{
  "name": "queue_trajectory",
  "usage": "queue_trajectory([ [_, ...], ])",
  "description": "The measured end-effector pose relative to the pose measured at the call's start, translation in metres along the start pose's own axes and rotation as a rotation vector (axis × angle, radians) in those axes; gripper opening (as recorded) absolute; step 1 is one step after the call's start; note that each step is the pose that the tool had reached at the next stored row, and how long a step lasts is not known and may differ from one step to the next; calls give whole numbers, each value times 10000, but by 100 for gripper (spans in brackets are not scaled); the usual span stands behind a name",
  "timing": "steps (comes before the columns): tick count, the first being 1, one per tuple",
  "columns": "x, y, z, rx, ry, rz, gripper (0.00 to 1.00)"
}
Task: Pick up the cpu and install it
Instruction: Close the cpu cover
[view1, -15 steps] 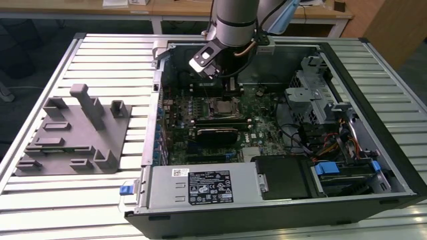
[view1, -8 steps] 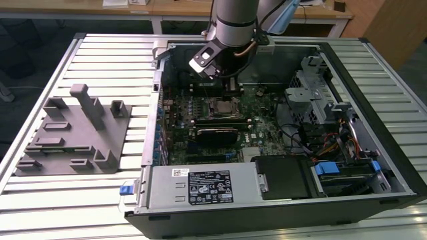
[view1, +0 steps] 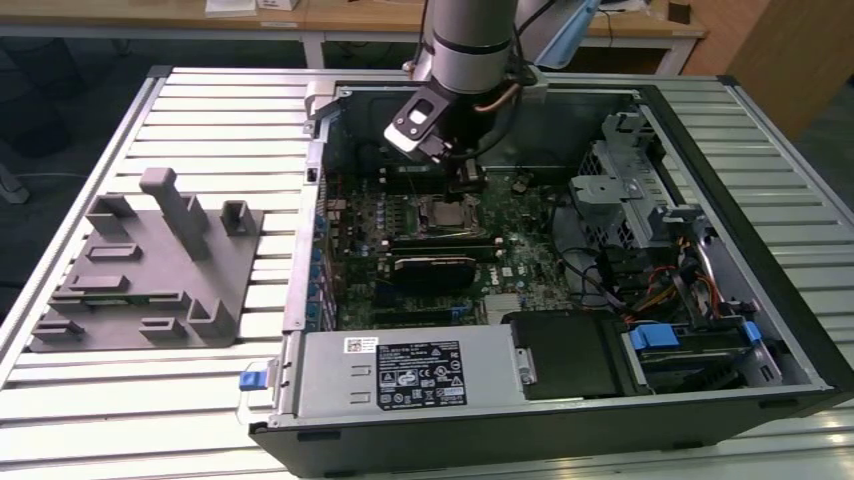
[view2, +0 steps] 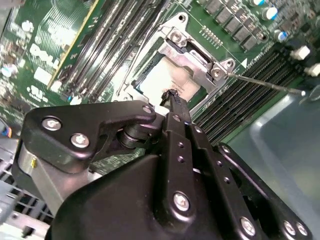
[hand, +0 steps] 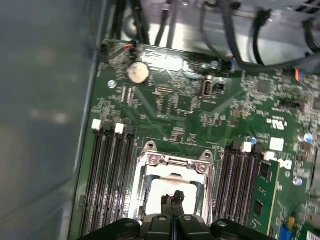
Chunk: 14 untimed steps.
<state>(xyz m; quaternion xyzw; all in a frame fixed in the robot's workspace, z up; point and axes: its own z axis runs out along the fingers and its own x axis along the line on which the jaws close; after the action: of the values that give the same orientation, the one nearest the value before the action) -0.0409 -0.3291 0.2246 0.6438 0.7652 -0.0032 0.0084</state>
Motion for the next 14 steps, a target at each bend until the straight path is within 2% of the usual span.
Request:
queue_trajectory([
  [14, 0, 0, 4, -43, 15, -2540, 11],
])
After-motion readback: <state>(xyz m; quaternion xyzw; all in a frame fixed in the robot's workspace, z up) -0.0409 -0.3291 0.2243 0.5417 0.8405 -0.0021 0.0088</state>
